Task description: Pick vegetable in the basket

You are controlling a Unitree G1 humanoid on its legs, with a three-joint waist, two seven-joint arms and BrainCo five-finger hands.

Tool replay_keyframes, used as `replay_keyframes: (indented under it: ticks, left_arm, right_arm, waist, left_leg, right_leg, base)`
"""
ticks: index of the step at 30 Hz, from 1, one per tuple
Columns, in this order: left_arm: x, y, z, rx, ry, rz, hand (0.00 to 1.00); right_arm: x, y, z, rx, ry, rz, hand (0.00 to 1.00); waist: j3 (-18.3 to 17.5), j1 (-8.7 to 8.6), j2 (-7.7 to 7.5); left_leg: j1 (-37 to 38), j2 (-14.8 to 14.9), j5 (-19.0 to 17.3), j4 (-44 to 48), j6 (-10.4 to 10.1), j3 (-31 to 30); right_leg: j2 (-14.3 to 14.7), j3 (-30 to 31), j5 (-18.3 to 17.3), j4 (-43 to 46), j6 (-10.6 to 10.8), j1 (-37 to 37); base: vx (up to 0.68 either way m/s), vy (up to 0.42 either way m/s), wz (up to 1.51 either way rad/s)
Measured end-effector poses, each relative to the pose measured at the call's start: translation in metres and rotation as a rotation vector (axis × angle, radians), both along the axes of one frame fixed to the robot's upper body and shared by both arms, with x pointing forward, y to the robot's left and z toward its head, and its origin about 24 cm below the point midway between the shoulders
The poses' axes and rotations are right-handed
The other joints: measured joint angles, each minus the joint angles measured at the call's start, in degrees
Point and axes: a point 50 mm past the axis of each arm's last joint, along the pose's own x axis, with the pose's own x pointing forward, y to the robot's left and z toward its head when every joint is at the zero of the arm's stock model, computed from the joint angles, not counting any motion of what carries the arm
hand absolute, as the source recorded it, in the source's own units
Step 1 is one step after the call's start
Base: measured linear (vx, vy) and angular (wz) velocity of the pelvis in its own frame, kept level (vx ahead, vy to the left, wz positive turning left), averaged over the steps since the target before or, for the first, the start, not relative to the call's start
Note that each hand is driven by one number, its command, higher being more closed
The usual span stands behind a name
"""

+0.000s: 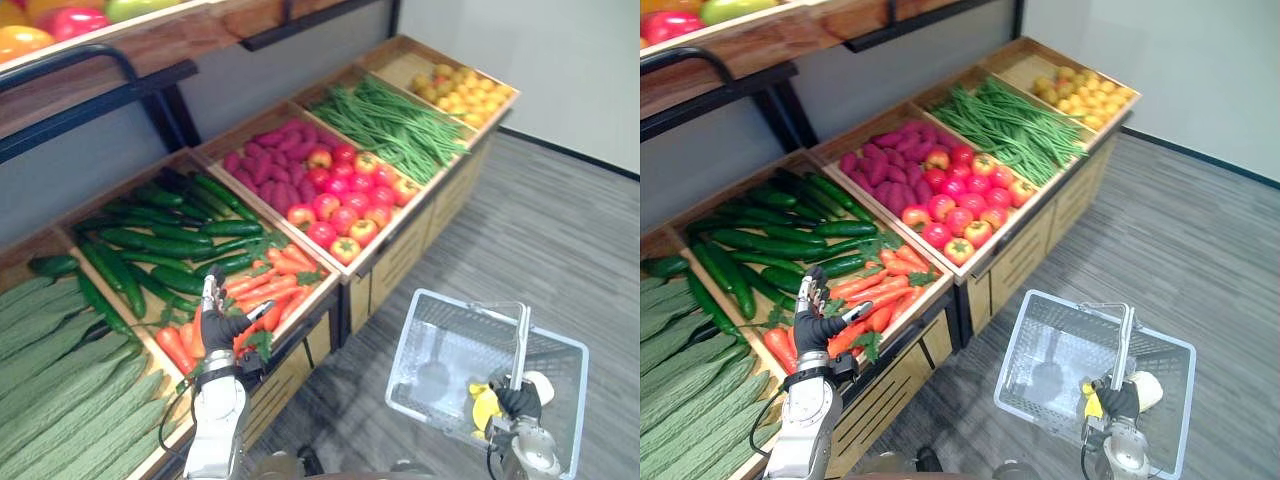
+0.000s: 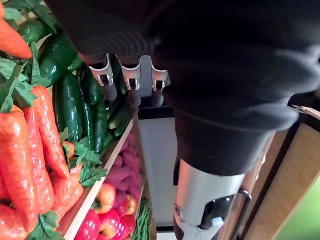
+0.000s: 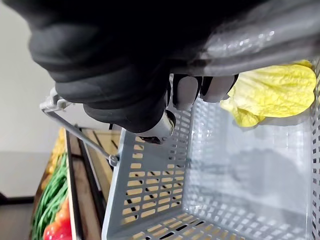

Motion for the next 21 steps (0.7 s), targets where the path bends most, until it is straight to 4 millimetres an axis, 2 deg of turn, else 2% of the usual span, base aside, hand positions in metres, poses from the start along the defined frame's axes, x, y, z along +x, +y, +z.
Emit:
replay_keyframes:
  ticks: [1,2,3,4,5,7,9,13,17,21]
  left_arm:
    - [0.002,-0.003,0.002,-0.001,-0.008,-0.014,0.0]
    - [0.004,-0.004,0.005,0.005,-0.021,-0.027,0.0]
    - [0.005,-0.004,0.007,0.013,-0.031,-0.035,0.0]
    - [0.007,-0.008,0.004,0.005,-0.015,-0.048,0.0]
    - [0.007,-0.014,0.006,-0.006,-0.023,-0.067,0.0]
    - [0.008,-0.017,0.01,-0.01,-0.04,-0.072,0.0]
    - [0.009,-0.018,0.011,0.0,-0.047,-0.091,0.0]
    - [0.014,-0.015,0.017,0.076,-0.07,-0.1,0.0]
    - [0.022,0.004,0.026,0.294,-0.09,-0.093,0.0]
    - [0.035,0.018,0.022,0.493,-0.048,-0.097,0.0]
  right_arm:
    - [-0.004,0.001,-0.002,0.007,0.01,-0.003,1.0]
    - [-0.01,0.003,-0.005,0.016,0.026,-0.011,1.0]
    - [-0.014,0.005,-0.006,0.022,0.037,-0.01,1.0]
    - [-0.019,0.002,-0.009,0.018,0.058,-0.014,1.0]
    - [-0.021,-0.002,-0.007,0.015,0.053,-0.022,1.0]
    - [-0.019,-0.005,-0.005,0.011,0.044,-0.02,1.0]
    - [-0.017,-0.005,-0.004,0.012,0.042,0.007,1.0]
    - [-0.022,-0.006,-0.005,0.017,0.05,0.022,1.0]
    - [-0.027,-0.007,-0.006,0.03,0.057,0.026,1.0]
    - [-0.027,-0.008,-0.005,0.027,0.06,0.042,1.0]
  waist:
    - [0.0,0.2,-0.14]
    - [-0.4,0.27,-1.18]
    - [-0.8,0.15,-2.65]
    - [-0.6,0.36,-1.87]
    - [-1.4,1.07,-0.34]
    - [-1.5,1.29,0.9]
    - [-1.7,1.31,1.28]
    - [-2.2,1.47,1.54]
    - [-2.2,1.64,1.28]
    - [-2.4,1.63,1.11]
  left_leg:
    - [-1.2,0.8,-1.4,2.4,-1.3,-2.3]
    - [-2.6,0.8,-3.5,5.9,-3.2,-4.8]
    - [-3.3,0.2,-4.5,7.6,-4.2,-5.8]
    - [-3.9,1.6,-5.7,9.7,-5.5,-8.5]
    - [-3.9,3.2,-5.4,9.8,-6.4,-9.7]
    - [-4.0,4.8,-4.5,8.5,-7.9,-9.9]
    - [-3.7,5.7,-3.6,6.6,-9.2,-10.0]
    - [-3.1,6.2,-2.9,4.4,-9.5,-11.3]
    - [-3.8,5.9,-2.2,3.7,-9.3,-11.8]
    - [-4.3,4.8,-0.9,1.8,-8.5,-11.8]
  right_leg:
    - [0.4,3.8,0.3,-4.2,0.6,-1.2]
    - [-0.9,5.8,3.0,-11.9,1.3,-1.1]
    - [-2.4,6.1,5.8,-15.5,3.4,-1.0]
    - [-1.7,3.2,4.2,-14.0,3.0,-0.2]
    - [-0.6,1.5,4.0,-14.0,2.1,-0.1]
    - [0.2,-0.3,4.0,-14.3,1.7,-0.1]
    - [0.6,-1.6,4.3,-15.3,1.2,0.1]
    - [1.1,-3.5,4.8,-17.6,0.5,2.3]
    - [0.3,-4.1,5.8,-20.3,0.8,3.1]
    - [-0.7,-4.1,7.3,-22.7,1.1,3.1]
  base:
    - [0.13,-0.307,1.01]
    - [0.14,-0.312,1.09]
    - [0.21,-0.387,1.12]
    - [0.28,-0.364,0.82]
    - [0.29,-0.349,0.65]
    - [0.19,-0.21,0.33]
    - [0.12,-0.127,0.22]
    - [0.06,-0.042,0.18]
    - [-0.01,0.036,0.09]
    - [-0.05,0.065,0.06]
